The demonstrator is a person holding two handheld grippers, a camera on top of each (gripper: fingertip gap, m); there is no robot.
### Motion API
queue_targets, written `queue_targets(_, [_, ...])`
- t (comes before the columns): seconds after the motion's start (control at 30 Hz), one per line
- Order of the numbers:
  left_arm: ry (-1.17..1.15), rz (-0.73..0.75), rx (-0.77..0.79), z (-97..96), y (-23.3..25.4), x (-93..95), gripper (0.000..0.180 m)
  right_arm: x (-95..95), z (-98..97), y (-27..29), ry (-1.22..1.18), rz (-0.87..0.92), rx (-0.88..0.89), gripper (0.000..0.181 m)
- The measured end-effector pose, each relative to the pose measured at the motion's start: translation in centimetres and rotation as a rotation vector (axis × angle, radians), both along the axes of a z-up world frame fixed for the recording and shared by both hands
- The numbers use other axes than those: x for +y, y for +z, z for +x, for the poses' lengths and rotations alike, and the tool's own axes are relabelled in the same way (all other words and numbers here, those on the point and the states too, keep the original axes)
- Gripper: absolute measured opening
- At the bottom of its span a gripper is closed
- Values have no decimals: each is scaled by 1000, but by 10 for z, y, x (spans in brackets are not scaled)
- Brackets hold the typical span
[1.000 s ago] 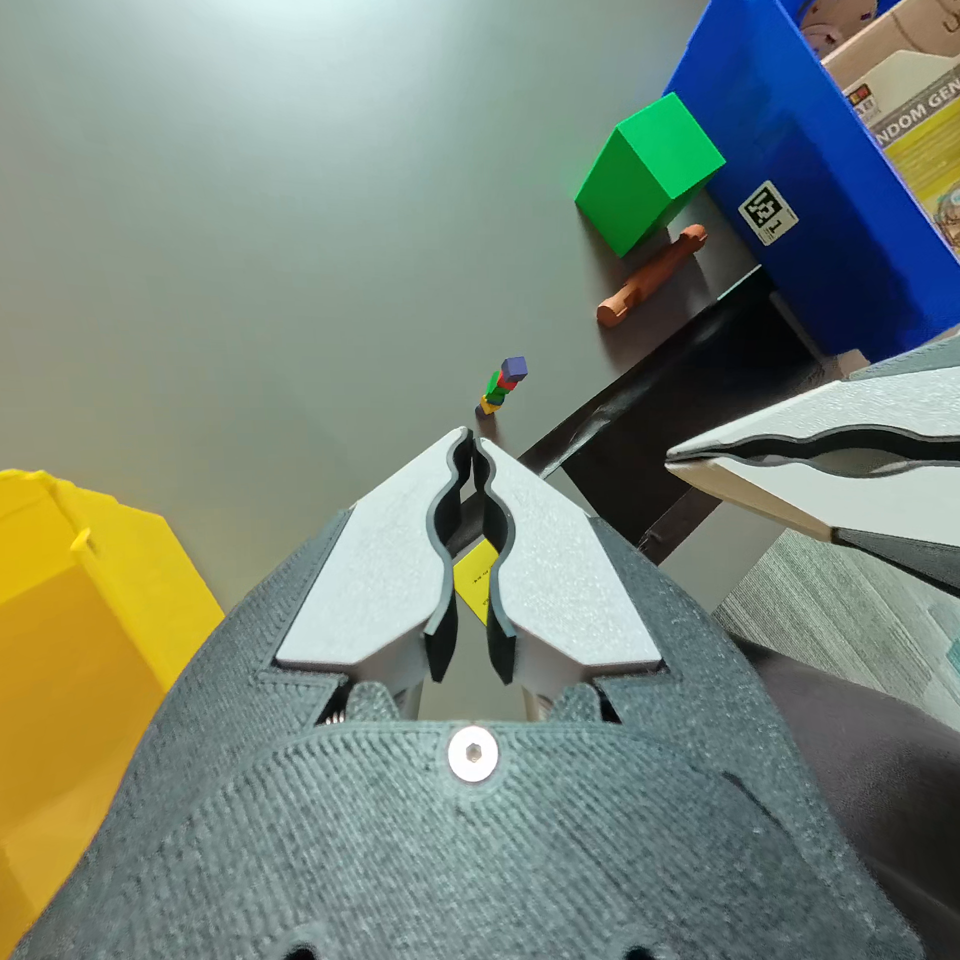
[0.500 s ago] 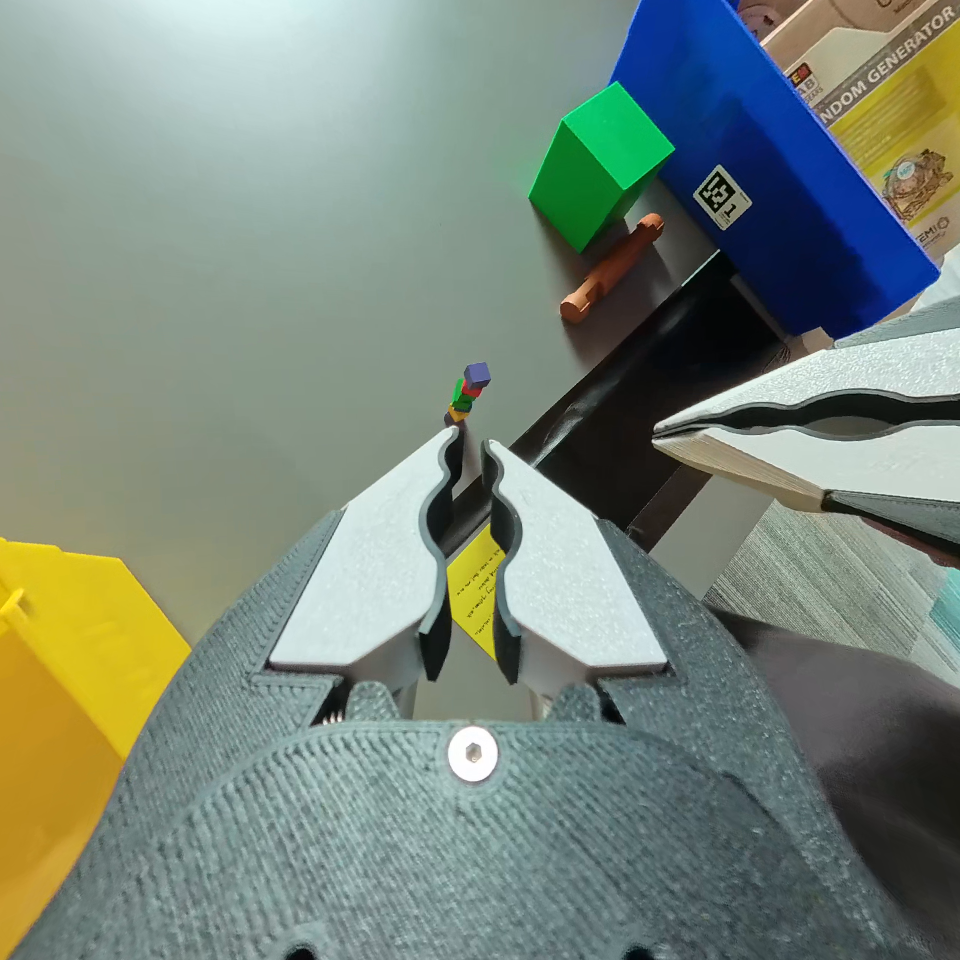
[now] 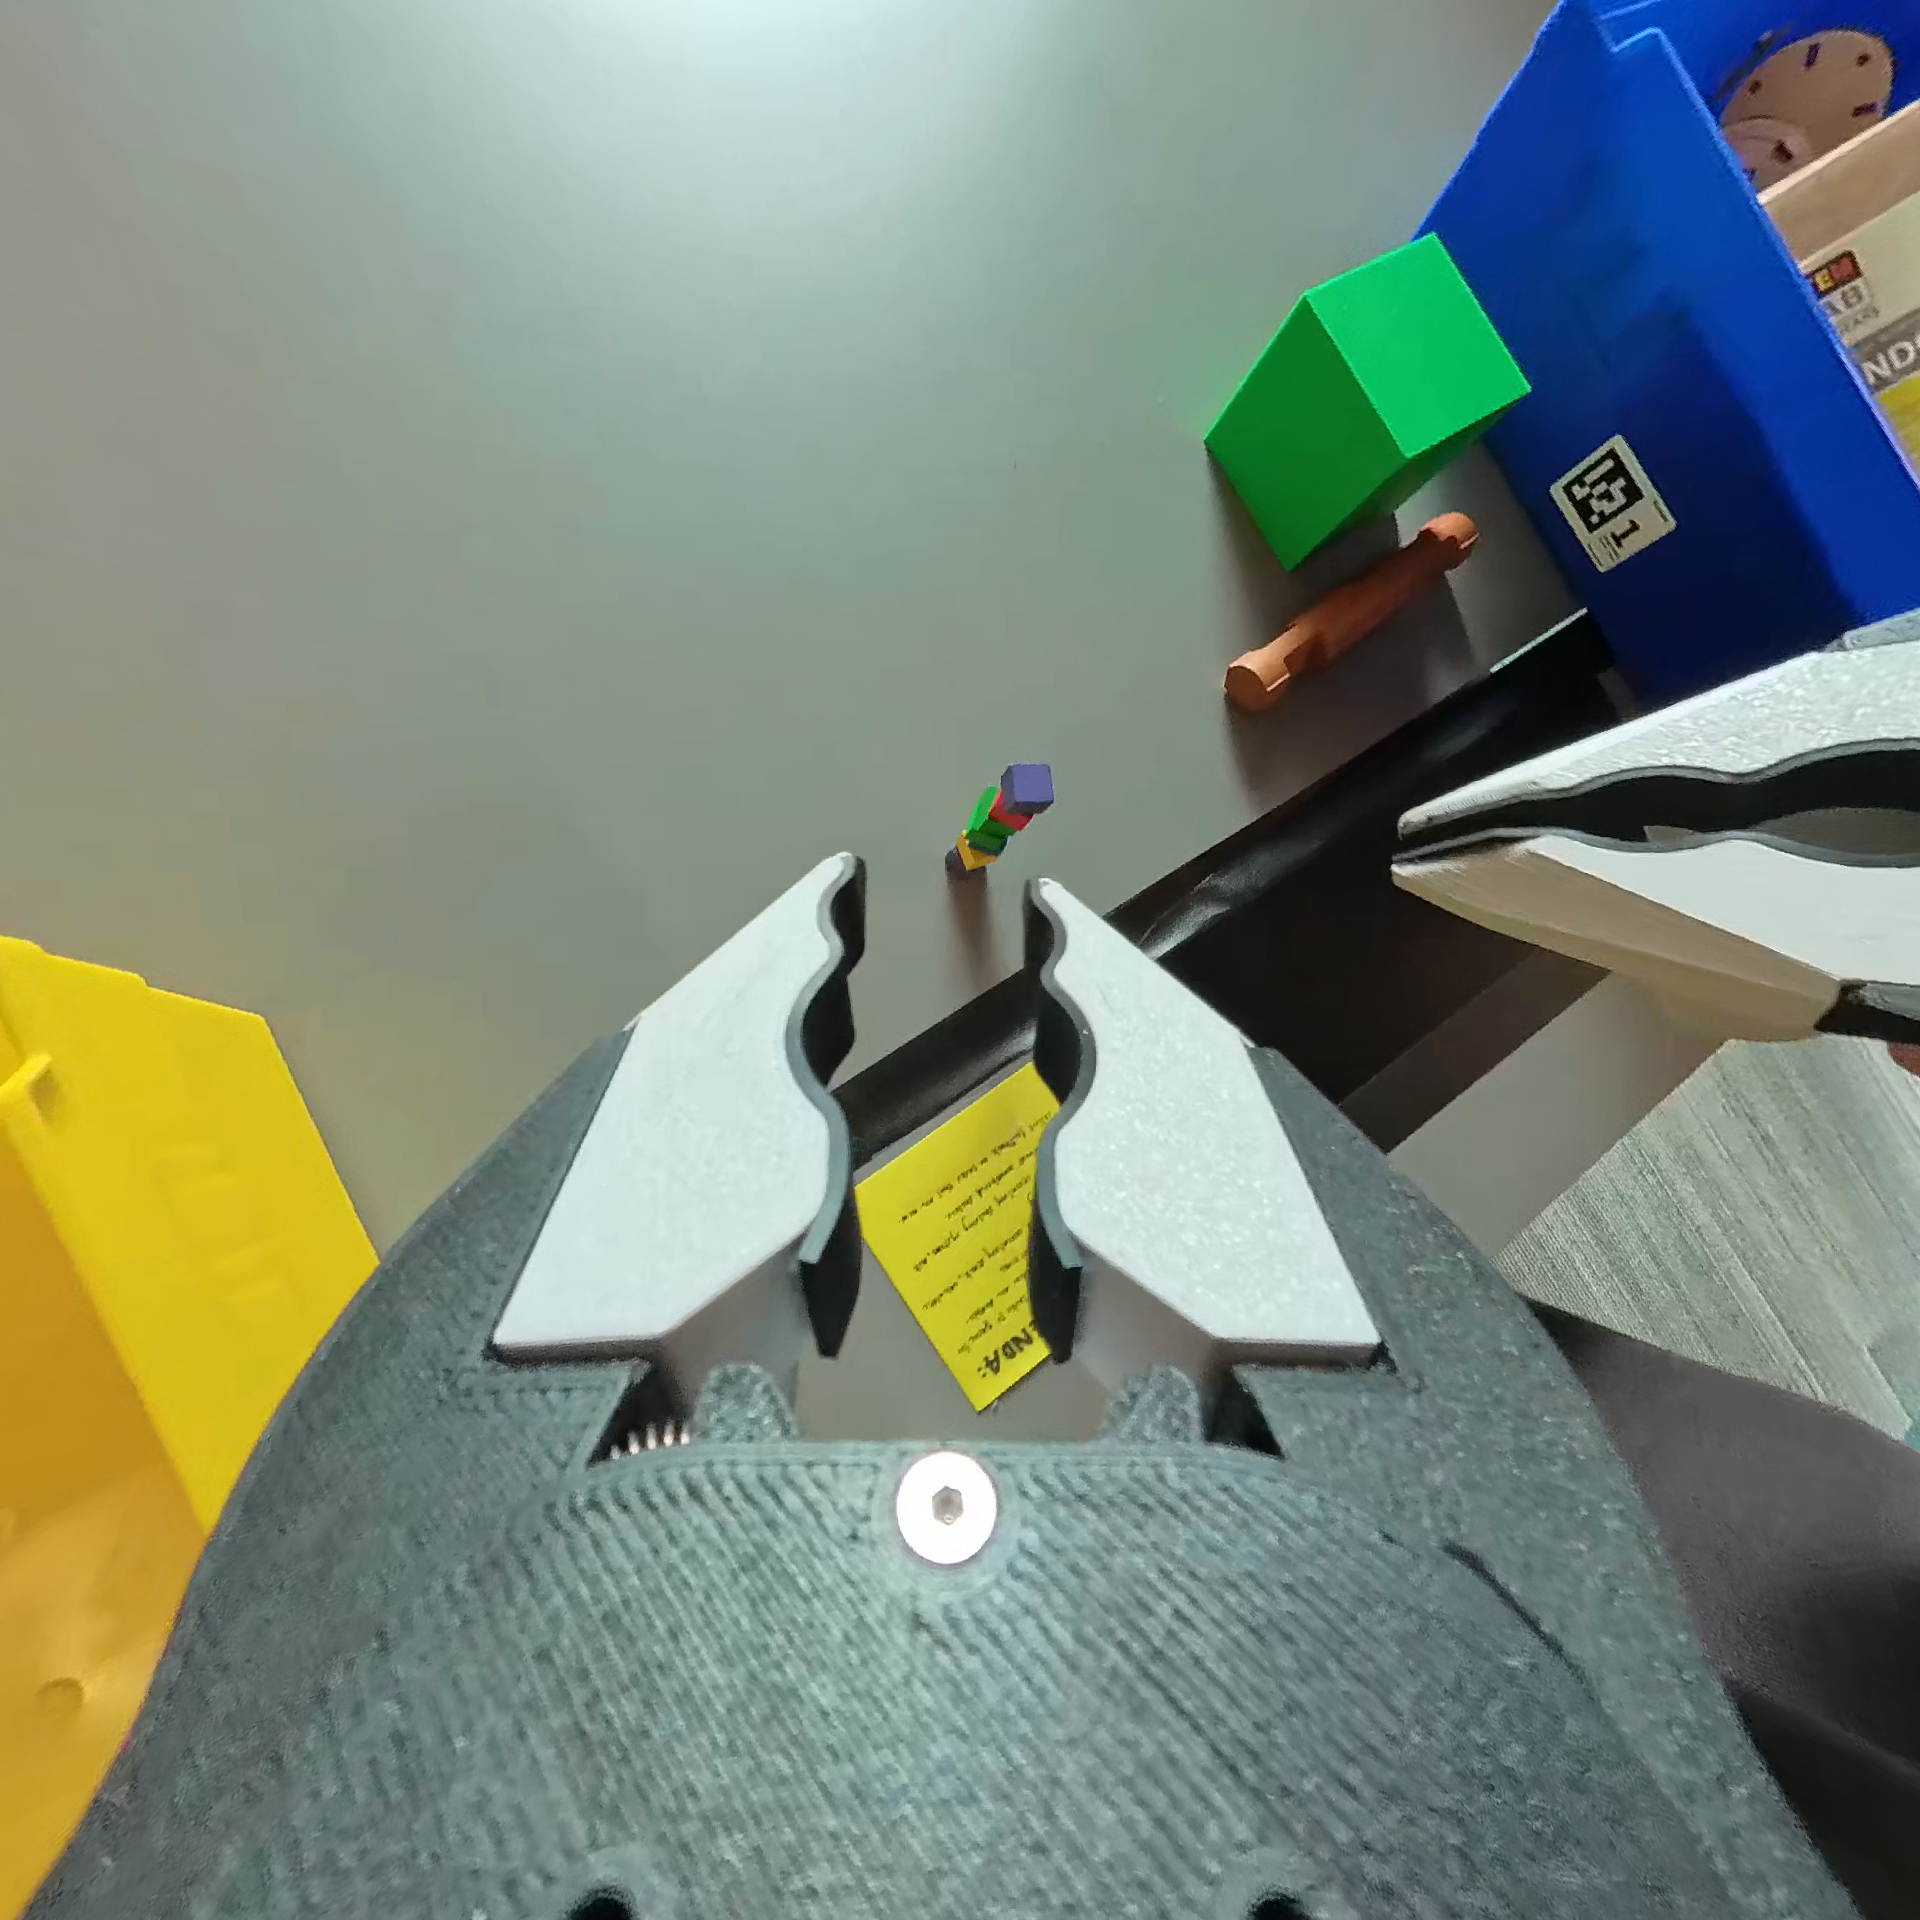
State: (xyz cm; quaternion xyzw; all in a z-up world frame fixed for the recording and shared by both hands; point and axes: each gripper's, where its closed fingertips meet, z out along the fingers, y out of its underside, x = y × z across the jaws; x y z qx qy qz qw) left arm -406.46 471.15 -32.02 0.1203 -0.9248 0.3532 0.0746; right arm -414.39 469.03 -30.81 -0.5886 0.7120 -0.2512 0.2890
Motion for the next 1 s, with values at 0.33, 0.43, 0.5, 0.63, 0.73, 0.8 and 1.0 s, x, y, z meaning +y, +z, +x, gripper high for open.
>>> queue_targets(0.33, [-11,1,31,-25,-9,-15,49,-6,-32,-4,16,3,31,8])
queue_targets(0.43, [-61,-40,61,-33,-2,-18,55,-19,-35,3,-29,-93,25,19])
queue_targets(0.5, [-68,-64,62,-32,3,-19,56,-27,-36,9,-54,-170,18,21])
queue_targets(0.63, [-69,-79,63,-25,8,-17,50,-27,-29,16,-56,-192,-3,27])
queue_targets(0.73, [-86,-89,77,-21,13,-13,28,-21,-21,18,-64,-156,-27,30])
queue_targets(0.8, [-94,-86,88,-19,12,-7,14,-16,-16,16,-74,-115,-40,31])
queue_targets(1.0, [-121,-82,74,-11,14,11,0,-9,-2,14,-104,-48,-70,27])
